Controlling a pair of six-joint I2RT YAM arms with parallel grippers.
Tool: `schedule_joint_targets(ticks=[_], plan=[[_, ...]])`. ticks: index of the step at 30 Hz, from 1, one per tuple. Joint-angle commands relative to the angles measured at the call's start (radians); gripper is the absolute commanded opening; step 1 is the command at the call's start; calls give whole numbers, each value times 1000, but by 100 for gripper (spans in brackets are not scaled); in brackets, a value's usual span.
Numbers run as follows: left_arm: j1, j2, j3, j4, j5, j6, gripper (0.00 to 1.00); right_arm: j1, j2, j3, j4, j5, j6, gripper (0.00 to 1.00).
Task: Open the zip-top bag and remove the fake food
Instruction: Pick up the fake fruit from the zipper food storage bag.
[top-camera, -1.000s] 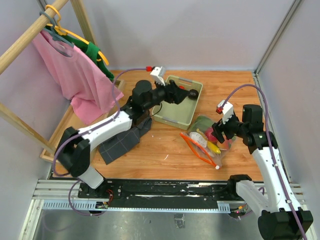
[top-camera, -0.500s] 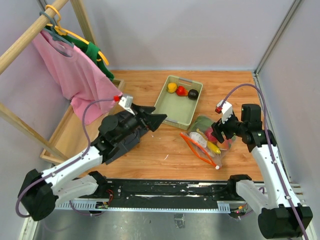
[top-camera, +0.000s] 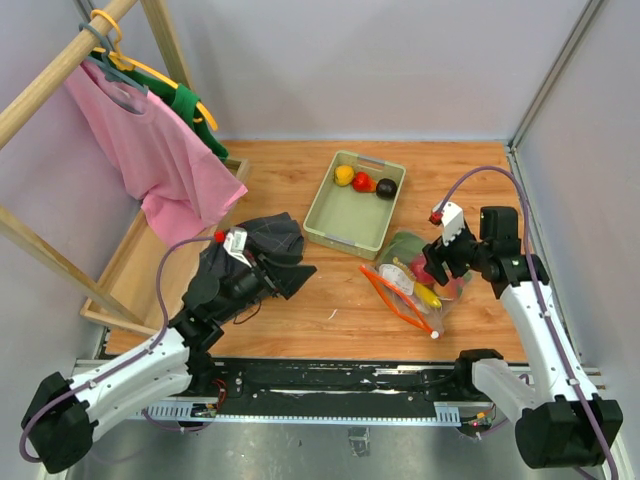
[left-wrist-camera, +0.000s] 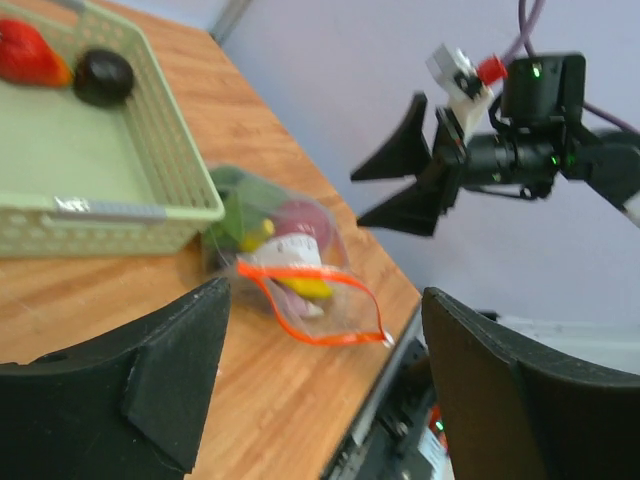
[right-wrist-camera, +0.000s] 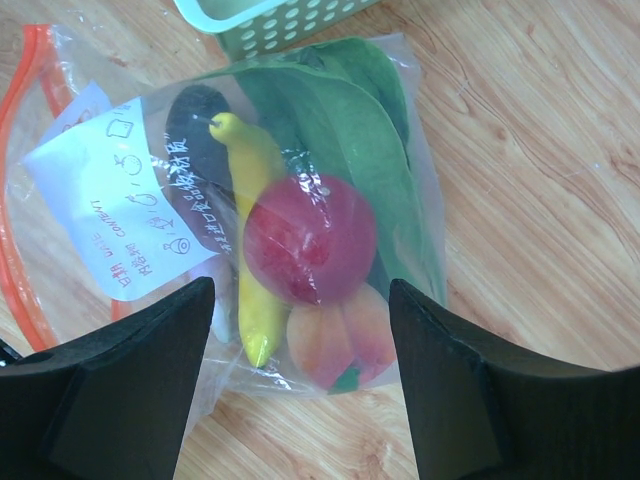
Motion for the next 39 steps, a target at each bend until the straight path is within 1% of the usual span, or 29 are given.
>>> schedule_joint_targets(ticks=[1,6,8,12,13,15,19,23,28,33,39], plan=[[-81,6,-52,77,-16,-60,77,-34,15,1,1,38,17,72],[-217,90,-91,173,-90,-65,58,-66,30,9,3,56,31,71],[-269,154,-94,206,-133,-60,49,-72,41,16,3,61,33,71],[-362,296,-68,273,-198,-53,46,-72,96,48,-22,77,3,69],[-377,339,-57,299,-203,-54,43,-72,112,56,-29,85,-9,68],[-399,423,-33,343,-208,-56,40,-72,144,70,-36,102,-30,64],[-431,587,40,398,-226,-57,38,-72,204,91,-35,124,-58,56],[-456,753,119,460,-233,-73,39,-71,252,120,-24,129,-66,46],[-464,942,229,529,-212,-106,40,-71,312,145,-21,101,-71,37],[-463,1063,327,493,-235,-108,41,-68,366,162,-45,44,-73,31],[-463,1146,414,411,-281,-111,42,-68,365,148,-65,-3,-89,29]])
